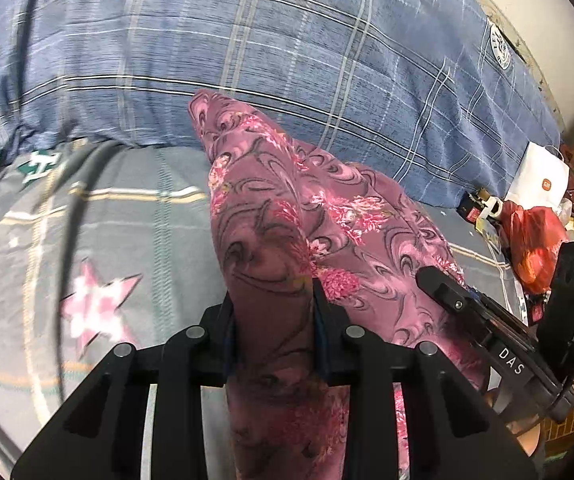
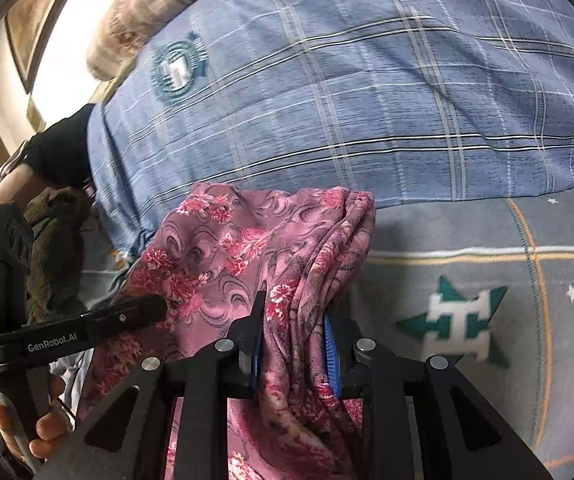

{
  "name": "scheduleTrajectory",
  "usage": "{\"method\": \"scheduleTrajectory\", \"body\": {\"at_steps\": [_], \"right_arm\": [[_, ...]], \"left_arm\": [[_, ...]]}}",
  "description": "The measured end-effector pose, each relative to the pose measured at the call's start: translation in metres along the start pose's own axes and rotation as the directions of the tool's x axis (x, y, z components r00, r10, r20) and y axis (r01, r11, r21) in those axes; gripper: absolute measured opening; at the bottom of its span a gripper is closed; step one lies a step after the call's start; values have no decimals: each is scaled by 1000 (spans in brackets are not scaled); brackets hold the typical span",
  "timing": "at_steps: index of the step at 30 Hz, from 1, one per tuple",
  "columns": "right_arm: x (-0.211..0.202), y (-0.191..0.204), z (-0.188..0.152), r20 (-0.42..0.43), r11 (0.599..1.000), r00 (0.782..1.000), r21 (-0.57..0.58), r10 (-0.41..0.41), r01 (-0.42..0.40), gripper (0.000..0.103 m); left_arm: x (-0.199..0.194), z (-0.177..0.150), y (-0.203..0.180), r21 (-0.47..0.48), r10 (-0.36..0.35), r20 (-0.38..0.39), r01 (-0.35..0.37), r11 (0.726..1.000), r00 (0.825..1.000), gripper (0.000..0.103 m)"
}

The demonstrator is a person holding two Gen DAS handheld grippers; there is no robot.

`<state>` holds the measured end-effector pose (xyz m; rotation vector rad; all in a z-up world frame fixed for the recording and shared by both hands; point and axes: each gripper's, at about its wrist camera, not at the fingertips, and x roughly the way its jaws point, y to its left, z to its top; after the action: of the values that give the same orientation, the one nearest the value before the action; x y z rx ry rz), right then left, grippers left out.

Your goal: Fold small clothes

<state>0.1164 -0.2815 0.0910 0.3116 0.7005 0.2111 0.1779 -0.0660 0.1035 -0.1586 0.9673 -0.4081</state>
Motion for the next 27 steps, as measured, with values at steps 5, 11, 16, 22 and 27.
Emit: {"method": "scheduleTrajectory", "body": {"at_steps": [5,11,16,22,27], "right_arm": [[2,32,-22,-15,999,999,-10,38,-38,25],[27,53,-67,-57,997,995,24,79,-77,25],[53,43,-100,-137,998,989,52,49,-42,33],[31,25,-75,-83,987,993,142,88,-76,39],[42,34,-38,-32,980,992,156,126,-119,39]], "left_arm": [[-23,-28,38,-32,12,3,-12,999,1000,29],[-21,-61,79,-78,29,-46,-32,996,999,30],[12,-92,113,-136,27,-143,-47,990,989,44],[-9,-84,129,-161,-27,-86,13,987,996,51],[-5,-47,135,-183,-23,-45,15,983,999,52]]}}
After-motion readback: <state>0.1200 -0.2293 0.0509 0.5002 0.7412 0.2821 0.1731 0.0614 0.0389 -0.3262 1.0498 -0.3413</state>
